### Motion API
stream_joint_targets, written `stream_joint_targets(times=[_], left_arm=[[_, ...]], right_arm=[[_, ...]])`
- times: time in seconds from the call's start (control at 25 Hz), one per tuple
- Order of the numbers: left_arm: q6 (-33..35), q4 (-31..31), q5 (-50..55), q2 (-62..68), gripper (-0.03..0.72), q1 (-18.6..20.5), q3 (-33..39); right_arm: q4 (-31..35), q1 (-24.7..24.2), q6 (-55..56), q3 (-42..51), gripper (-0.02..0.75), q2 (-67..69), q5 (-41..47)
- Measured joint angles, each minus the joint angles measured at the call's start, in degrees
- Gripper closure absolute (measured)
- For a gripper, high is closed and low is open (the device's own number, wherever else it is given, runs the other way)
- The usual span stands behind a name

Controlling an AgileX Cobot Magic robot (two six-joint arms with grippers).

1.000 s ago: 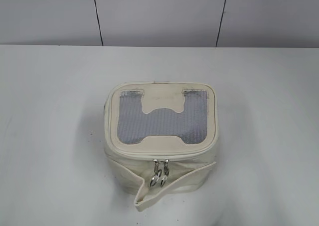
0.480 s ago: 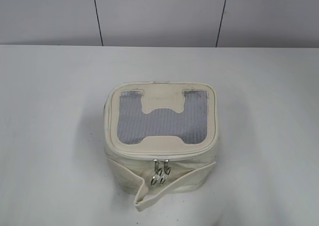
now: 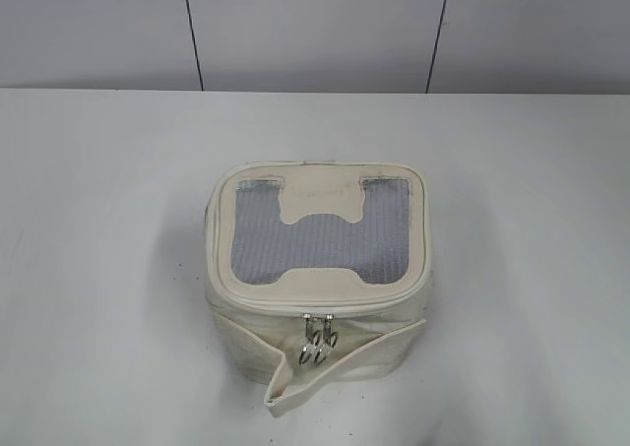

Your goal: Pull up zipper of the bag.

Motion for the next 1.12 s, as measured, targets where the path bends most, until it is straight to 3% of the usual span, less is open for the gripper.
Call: stream_joint_targets(times=[1.12], left_arm=[[0.0,0.0,0.0,0.0,0.445,0.0,0.0]], right_arm=[[0.0,0.0,0.0,0.0,0.153,0.0,0.0]])
